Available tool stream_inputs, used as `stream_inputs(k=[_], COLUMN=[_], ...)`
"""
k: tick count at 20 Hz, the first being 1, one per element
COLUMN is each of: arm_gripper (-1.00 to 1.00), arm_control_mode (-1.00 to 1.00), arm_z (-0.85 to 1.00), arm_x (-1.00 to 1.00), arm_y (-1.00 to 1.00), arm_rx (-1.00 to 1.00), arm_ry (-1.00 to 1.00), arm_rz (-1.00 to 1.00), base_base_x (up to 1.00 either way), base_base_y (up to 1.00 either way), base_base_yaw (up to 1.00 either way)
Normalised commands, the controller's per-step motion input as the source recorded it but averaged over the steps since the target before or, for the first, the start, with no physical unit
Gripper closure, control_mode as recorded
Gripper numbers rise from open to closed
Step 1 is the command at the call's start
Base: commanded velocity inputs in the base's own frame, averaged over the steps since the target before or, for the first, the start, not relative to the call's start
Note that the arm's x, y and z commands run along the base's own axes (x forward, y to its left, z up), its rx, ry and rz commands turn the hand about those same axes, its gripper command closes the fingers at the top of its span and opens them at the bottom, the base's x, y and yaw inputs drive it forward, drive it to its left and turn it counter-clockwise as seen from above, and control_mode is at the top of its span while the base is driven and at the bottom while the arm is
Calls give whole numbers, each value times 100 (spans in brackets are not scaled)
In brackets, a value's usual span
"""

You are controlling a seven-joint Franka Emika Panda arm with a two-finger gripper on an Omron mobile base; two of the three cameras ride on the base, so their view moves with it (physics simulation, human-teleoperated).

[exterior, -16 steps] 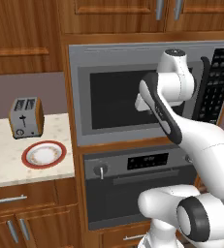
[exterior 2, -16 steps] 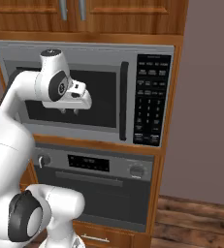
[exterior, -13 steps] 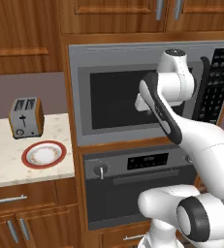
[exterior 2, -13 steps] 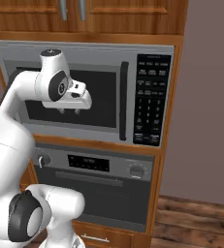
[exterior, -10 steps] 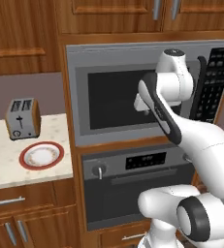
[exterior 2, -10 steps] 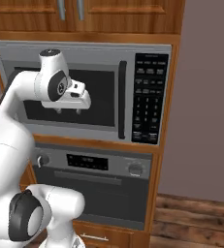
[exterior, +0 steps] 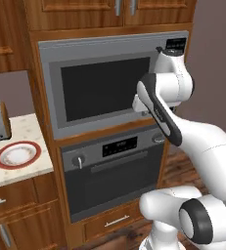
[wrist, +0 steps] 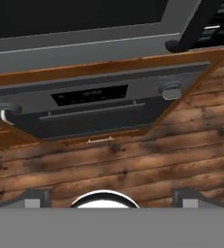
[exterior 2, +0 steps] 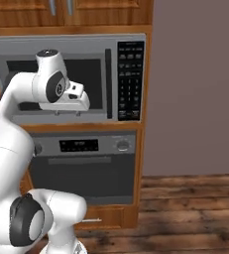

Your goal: Take the baked cake out of the oven and place it on the plate for cooling. Then close the oven door.

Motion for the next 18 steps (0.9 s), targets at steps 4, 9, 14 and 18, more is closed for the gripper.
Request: stream_inputs(k=[4,9,14,18], arm_gripper=[-100,-100,-100,-100], arm_control_mode=[100,100,100,100], arm_z=[0,0,0,0], arm_x=[0,0,0,0], arm_y=[0,0,0,0], arm_rx=[0,0,0,0], arm_ry=[0,0,0,0], arm_rz=[0,0,0,0], base_base_x=[-23,-12,-3,0], base_base_y=[56,57,63,74], base_base_yaw=[-42,-43,-43,-43])
